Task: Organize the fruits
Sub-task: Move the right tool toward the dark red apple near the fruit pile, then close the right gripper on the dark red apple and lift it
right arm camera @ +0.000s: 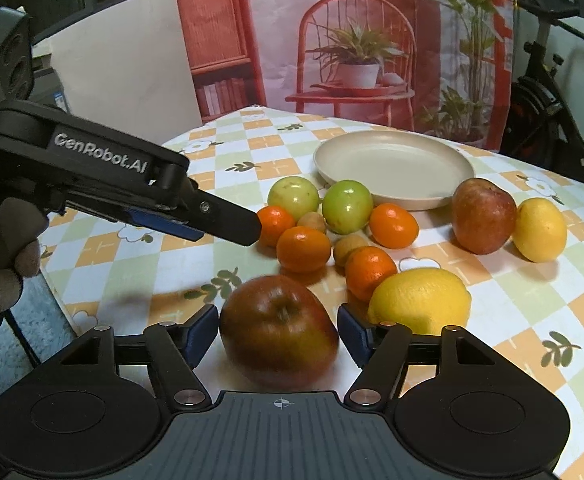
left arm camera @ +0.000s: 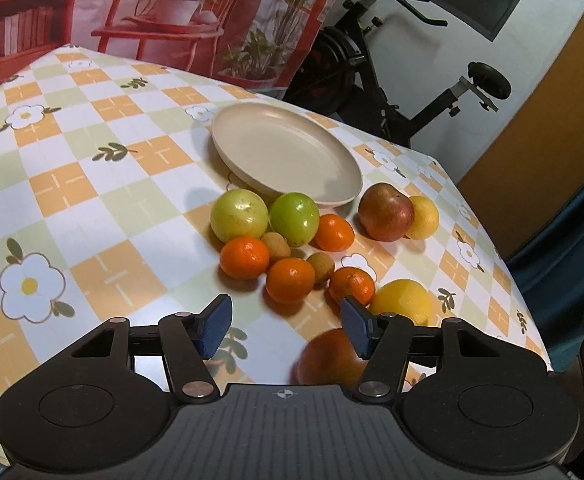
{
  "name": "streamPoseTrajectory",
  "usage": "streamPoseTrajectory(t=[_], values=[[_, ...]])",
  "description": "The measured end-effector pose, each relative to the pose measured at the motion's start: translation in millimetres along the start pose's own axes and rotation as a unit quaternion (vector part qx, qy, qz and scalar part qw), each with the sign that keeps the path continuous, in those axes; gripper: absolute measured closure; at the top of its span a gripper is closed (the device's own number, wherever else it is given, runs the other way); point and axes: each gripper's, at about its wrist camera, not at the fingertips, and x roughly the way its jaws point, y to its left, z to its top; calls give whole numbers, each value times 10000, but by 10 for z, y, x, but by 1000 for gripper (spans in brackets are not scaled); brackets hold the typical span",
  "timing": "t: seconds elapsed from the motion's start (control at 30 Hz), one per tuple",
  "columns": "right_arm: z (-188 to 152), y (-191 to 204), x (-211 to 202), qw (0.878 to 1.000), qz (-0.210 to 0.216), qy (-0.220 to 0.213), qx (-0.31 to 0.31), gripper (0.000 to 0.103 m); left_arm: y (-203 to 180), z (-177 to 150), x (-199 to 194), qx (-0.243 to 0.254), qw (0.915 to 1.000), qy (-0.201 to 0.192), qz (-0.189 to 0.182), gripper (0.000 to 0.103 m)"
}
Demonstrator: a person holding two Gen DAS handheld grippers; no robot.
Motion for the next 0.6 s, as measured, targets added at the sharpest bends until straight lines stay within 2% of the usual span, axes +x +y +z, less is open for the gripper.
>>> streamPoseTrajectory(t=[0.2,0.4,0.6], values=[[-134,-107,-66,9998,-4,61,193,40,-110,-34,15,179,9998,69,-96,42],[-162,-136,-48,9996,124,66,265,41,-210,-79,87,371,9988,196,-269,47],[-184,-130,10,9991,185,118,349,44,-182,-111,159,248,9984,314,-389,48]])
